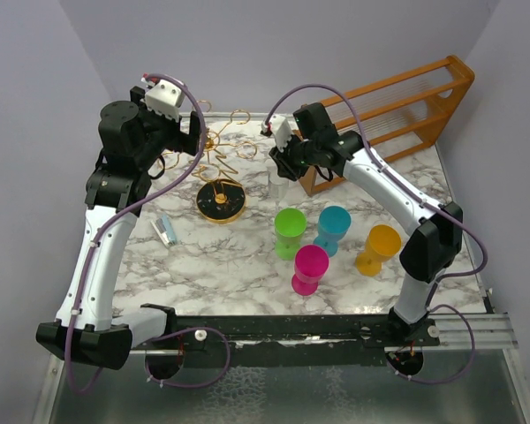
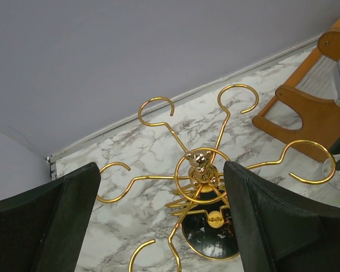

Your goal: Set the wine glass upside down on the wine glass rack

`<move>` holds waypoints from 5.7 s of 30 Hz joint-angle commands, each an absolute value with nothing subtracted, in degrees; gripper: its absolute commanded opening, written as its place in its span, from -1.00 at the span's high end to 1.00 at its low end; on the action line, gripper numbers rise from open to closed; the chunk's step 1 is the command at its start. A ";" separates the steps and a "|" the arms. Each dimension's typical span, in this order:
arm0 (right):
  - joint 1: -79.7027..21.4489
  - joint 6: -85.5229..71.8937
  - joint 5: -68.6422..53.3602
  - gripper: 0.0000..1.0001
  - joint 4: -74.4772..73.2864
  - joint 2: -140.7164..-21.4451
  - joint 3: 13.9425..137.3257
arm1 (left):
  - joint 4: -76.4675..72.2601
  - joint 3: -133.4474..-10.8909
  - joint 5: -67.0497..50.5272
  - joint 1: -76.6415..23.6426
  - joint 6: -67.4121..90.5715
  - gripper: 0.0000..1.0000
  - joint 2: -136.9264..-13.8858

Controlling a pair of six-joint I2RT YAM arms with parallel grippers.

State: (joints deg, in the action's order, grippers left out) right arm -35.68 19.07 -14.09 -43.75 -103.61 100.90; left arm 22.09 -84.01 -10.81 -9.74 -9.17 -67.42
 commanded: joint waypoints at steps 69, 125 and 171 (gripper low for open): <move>-36.30 9.80 -13.33 0.98 -27.60 -79.10 116.91 | 1.53 -87.07 -42.61 -9.11 28.12 -0.76 -76.52; -36.17 16.93 -15.82 0.09 -27.06 -73.14 109.03 | -9.93 -81.74 -48.46 -4.28 44.50 1.00 -76.38; -11.19 37.20 -40.43 -0.79 -50.41 -71.42 105.59 | 28.87 -127.43 -14.68 8.16 -10.23 1.00 -88.83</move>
State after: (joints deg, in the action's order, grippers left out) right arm -12.69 34.39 -38.09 -46.22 -71.88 103.70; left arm 27.24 -123.55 -18.26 7.88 -4.29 -86.80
